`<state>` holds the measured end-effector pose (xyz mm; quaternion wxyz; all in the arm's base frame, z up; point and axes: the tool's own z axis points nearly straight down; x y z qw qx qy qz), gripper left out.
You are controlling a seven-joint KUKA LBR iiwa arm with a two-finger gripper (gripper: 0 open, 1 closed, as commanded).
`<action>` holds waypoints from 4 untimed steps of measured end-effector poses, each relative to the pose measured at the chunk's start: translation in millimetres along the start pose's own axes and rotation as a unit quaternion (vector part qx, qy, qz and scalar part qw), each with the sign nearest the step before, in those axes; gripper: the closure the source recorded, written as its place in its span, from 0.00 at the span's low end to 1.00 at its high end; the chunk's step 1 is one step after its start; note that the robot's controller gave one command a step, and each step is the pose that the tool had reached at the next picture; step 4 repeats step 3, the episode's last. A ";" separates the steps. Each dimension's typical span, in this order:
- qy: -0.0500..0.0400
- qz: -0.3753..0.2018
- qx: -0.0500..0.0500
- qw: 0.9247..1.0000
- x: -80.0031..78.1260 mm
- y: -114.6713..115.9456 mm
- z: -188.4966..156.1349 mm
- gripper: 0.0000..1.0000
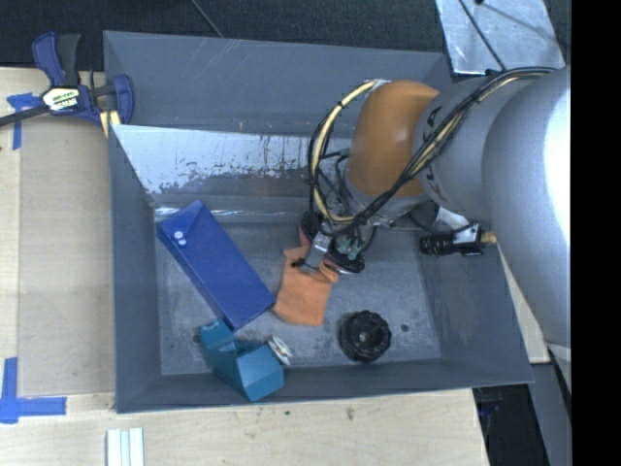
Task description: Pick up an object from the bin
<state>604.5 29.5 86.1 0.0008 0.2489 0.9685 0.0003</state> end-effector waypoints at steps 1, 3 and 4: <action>0.000 0.000 0.000 1.000 -0.1 -0.1 -5.6 1.00; -0.001 -0.001 0.000 1.000 -0.6 -0.2 -15.7 1.00; -0.001 -0.001 0.000 1.000 -0.6 -0.2 -15.7 1.00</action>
Offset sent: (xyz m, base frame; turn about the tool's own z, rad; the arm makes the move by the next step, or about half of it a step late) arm 0.0000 -0.0001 0.0252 0.0000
